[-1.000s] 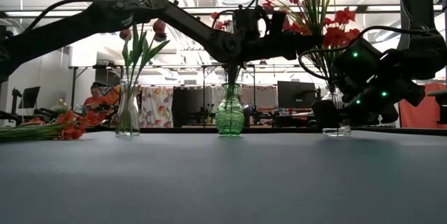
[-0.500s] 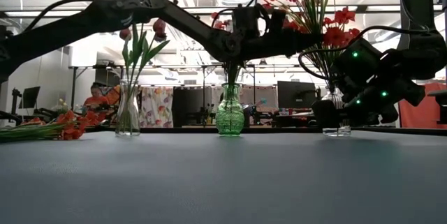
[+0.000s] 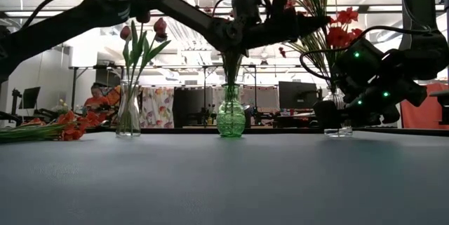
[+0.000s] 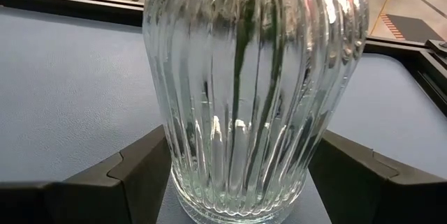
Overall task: Sort flowers into vase by color
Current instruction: Put the red flowers into the right transparent vase
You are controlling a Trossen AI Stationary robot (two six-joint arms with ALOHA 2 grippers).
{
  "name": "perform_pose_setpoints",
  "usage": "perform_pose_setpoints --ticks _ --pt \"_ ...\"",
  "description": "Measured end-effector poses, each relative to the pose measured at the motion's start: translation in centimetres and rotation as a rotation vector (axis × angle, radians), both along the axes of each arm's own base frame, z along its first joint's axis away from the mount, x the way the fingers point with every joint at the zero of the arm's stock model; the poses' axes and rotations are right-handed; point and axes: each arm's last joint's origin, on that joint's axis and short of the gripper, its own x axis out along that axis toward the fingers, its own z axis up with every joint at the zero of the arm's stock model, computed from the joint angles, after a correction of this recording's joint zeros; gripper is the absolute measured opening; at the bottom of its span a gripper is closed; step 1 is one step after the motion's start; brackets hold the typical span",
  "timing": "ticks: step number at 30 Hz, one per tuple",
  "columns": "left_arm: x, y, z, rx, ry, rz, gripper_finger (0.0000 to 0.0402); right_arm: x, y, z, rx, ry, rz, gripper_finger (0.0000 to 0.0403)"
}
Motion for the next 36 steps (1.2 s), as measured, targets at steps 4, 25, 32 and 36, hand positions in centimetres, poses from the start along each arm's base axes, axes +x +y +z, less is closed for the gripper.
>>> perform_pose_setpoints --ticks 4,25,32,36 --pt "-0.1 0.0 0.2 -0.032 0.01 -0.004 0.0004 0.0 0.0 0.0 -0.001 0.0 -0.001 0.0288" --pt "0.2 -1.5 4.2 -0.027 0.105 0.011 0.0002 0.0 0.0 0.0 -0.001 0.002 -0.002 0.0288" --pt "-0.3 -1.9 5.1 0.035 0.182 0.133 0.0002 0.0 0.0 0.0 -0.001 0.003 -0.002 0.0288" --pt "-0.2 -2.2 4.6 0.067 0.197 0.098 0.0001 0.0 0.0 0.0 -0.001 0.003 -0.002 0.0288"
